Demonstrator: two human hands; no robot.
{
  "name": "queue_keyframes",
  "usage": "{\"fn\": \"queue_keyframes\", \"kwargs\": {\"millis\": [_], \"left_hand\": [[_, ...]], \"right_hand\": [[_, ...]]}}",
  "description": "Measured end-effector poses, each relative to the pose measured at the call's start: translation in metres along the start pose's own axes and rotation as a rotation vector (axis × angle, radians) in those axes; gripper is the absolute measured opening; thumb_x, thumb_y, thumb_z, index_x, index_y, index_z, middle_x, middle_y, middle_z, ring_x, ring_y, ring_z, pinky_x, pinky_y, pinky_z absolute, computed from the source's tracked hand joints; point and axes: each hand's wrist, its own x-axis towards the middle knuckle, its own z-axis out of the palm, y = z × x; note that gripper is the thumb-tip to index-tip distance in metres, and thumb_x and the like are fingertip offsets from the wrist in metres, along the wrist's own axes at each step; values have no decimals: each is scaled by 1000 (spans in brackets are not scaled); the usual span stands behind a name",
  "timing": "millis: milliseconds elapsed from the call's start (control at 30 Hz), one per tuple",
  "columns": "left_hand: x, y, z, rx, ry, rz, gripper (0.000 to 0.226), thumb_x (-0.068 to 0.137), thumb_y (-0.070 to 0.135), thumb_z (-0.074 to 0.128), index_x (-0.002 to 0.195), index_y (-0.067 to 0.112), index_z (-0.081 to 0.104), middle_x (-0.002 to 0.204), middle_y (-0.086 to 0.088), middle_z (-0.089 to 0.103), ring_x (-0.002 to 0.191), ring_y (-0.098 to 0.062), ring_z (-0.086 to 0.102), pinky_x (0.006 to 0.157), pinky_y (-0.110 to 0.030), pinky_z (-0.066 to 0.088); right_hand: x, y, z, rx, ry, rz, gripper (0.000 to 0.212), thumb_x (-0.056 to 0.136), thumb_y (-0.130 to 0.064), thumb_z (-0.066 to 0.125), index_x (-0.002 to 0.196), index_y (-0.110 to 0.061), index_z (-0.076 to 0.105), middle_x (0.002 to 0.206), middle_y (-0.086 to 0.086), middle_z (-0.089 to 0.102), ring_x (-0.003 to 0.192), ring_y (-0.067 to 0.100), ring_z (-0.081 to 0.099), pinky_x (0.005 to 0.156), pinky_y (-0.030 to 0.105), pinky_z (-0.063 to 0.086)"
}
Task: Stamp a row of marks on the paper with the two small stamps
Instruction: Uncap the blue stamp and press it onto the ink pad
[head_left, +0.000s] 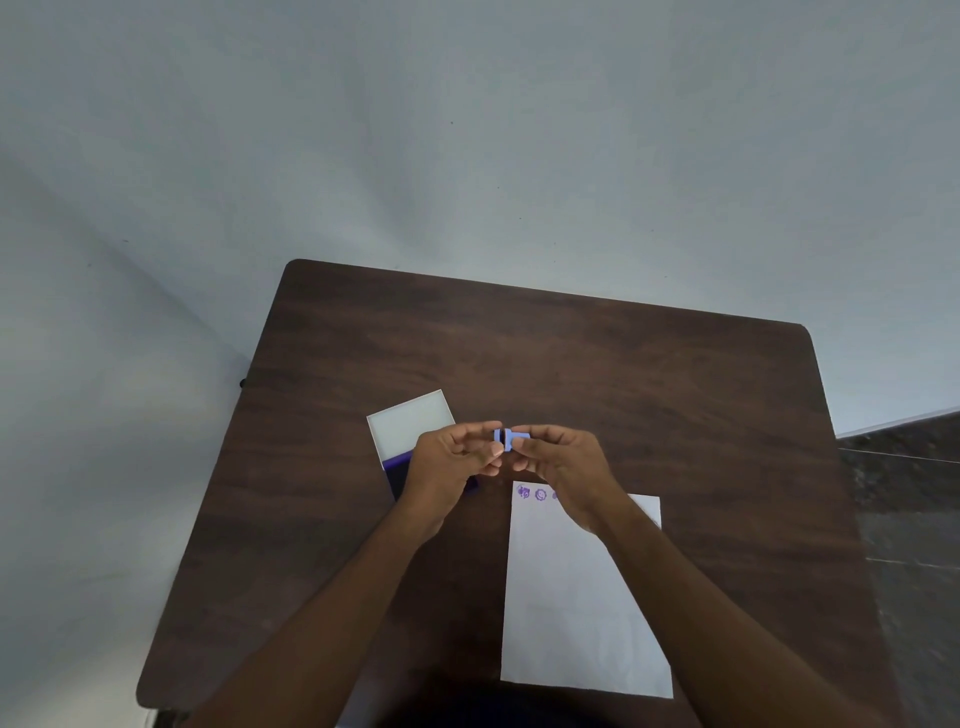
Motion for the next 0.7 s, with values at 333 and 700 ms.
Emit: {"fn": "queue_keyframes", "kwargs": {"millis": [333,700], "left_hand": [[-3,-2,-9,-67,-53,-22,29,88,12,68,117,13,67,100,-5,76,88,-21,75,84,-35,59],[-32,-24,-56,-28,106,75,28,79,8,77,104,19,72,94,2,77,85,-12,71,72,-23,58]], "right_hand": [[-3,-4,2,5,2,15,13,86,-11,69,97,-7,75,88,9,76,75,23,73,70,26,59],[-7,5,19,65,-125,34,17,87,-6,66,102,-3,73,87,10,77,74,22,72,69,24,59]]}}
